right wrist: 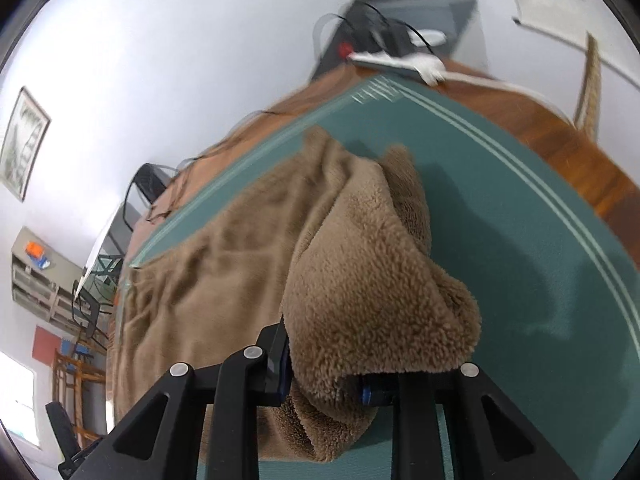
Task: Fold clothes
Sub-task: 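Grasp the fleece edge with the right tool, then lift the held edge and fold it over the fleece with the right tool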
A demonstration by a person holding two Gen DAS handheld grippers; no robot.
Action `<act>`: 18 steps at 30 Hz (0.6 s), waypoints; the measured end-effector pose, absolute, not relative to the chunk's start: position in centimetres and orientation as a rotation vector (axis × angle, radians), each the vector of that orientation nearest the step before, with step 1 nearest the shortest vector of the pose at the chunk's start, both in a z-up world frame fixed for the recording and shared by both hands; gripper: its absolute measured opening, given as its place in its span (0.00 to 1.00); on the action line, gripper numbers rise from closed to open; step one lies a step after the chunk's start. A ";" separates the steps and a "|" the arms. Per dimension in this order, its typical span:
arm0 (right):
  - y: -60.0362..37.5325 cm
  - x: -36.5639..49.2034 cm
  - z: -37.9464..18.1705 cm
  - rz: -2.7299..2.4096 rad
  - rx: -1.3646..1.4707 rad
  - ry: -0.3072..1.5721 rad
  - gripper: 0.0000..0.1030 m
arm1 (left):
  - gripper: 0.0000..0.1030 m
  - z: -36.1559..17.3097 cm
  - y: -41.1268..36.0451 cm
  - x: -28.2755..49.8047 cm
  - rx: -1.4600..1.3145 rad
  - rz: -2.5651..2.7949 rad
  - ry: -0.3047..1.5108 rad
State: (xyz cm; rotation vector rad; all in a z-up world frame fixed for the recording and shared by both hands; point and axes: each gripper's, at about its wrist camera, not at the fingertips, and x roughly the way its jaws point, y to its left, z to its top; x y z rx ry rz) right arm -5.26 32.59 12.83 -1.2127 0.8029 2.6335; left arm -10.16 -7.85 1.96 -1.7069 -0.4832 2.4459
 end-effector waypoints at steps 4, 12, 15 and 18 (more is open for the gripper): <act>30.1 -5.7 16.2 2.748 -1.151 0.700 0.24 | 0.96 1.2 -8.5 -10.2 -1.742 2.434 -0.503; 21.8 -7.4 20.9 2.977 -1.092 0.488 0.22 | 0.96 1.5 -10.8 -9.1 -1.742 2.437 -0.551; 18.4 -8.2 21.6 3.051 -1.097 0.437 0.22 | 0.96 1.8 -11.8 -8.6 -1.743 2.439 -0.568; 14.4 -8.5 22.1 3.139 -1.086 0.324 0.22 | 0.96 2.1 -13.0 -8.0 -1.739 2.449 -0.591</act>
